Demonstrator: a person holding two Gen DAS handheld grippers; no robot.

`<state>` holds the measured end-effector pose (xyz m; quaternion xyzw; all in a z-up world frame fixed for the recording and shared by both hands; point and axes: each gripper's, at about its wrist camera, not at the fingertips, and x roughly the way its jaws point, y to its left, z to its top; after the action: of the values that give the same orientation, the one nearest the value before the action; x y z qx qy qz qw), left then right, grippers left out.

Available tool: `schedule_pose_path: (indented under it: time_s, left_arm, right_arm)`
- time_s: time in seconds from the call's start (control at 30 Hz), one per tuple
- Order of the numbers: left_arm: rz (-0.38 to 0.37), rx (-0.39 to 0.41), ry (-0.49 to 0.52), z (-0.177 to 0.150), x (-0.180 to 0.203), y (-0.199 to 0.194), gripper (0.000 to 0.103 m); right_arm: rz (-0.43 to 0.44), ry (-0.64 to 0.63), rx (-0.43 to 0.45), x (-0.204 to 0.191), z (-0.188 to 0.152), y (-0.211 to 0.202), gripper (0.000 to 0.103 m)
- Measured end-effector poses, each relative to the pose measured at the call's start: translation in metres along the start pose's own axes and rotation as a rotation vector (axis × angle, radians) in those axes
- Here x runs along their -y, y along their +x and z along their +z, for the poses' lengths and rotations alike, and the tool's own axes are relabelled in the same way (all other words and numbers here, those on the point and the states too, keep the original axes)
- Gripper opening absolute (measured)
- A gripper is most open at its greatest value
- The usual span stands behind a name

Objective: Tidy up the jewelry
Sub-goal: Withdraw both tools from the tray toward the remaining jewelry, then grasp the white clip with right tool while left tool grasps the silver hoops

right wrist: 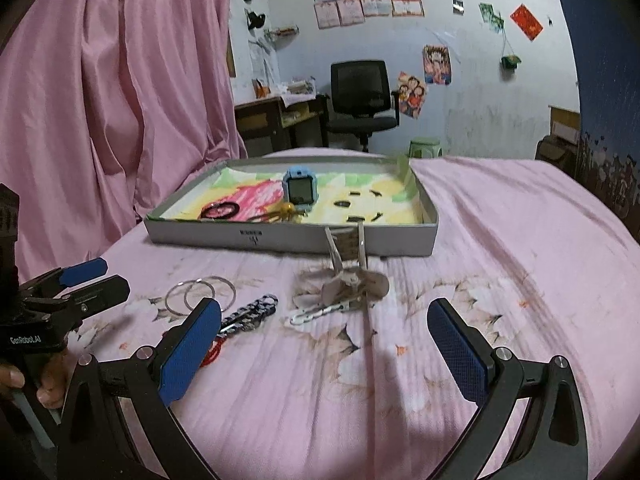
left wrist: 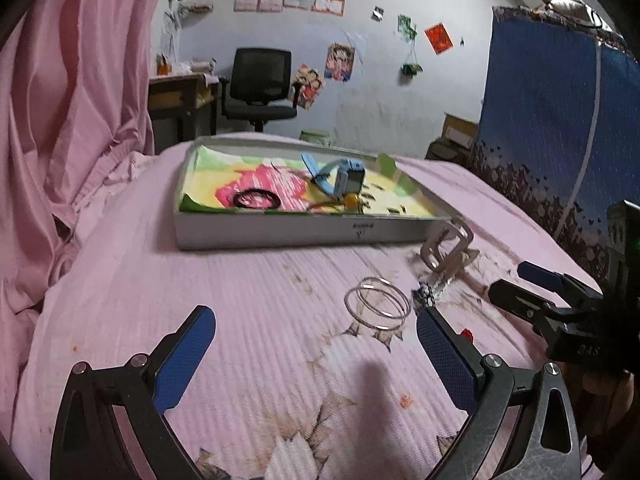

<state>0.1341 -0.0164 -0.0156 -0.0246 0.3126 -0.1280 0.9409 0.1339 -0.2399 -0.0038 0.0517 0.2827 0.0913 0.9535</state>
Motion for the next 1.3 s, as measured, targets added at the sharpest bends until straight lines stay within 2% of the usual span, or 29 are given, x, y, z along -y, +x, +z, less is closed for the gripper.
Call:
schedule_pose_path:
  time_s: [0.07,0.2,0.33,0.4,0.7,0.77,0.83,0.9,1.1,1.13,1.3]
  left_arm:
    - [-0.012,-0.021,0.008,0.000,0.002,0.004,0.095]
    - [-0.035,-0.070,0.002,0.001,0.002,0.013,0.078]
    - [-0.064,-0.090,-0.018,0.005,0.002,0.019,0.069]
    - [-0.084,-0.108,-0.024,0.007,0.003,0.023,0.061]
    - [-0.147,-0.190,-0.015,0.014,0.013,0.041,0.039]
    - [-0.167,-0.216,-0.011,0.014,0.014,0.045,0.039]
    - [-0.181,-0.221,-0.020,0.015,0.013,0.046,0.034]
    - [-0.189,-0.230,-0.031,0.015,0.012,0.048,0.023]
    - [-0.203,-0.250,-0.031,0.015,0.012,0.052,0.008]
    - [-0.204,-0.253,-0.025,0.014,0.013,0.052,0.007]
    - [-0.202,-0.255,-0.011,0.014,0.016,0.051,0.003]
  right_arm:
    - [0.005,0.013,-0.027,0.002,-0.001,0.006,0.102]
    - [0.012,0.038,-0.074,0.006,-0.001,0.019,0.102]
    - [0.017,0.065,-0.104,0.011,0.000,0.031,0.101]
    - [0.016,0.071,-0.116,0.011,0.001,0.037,0.101]
    - [0.021,0.066,-0.160,0.009,0.014,0.067,0.100]
    - [0.022,0.070,-0.165,0.010,0.016,0.071,0.096]
    - [0.019,0.082,-0.164,0.012,0.019,0.075,0.090]
    - [0.021,0.102,-0.167,0.016,0.021,0.080,0.081]
    - [0.036,0.119,-0.178,0.018,0.019,0.087,0.064]
    - [0.035,0.115,-0.179,0.017,0.019,0.087,0.058]
    - [0.026,0.098,-0.198,0.014,0.018,0.092,0.045]
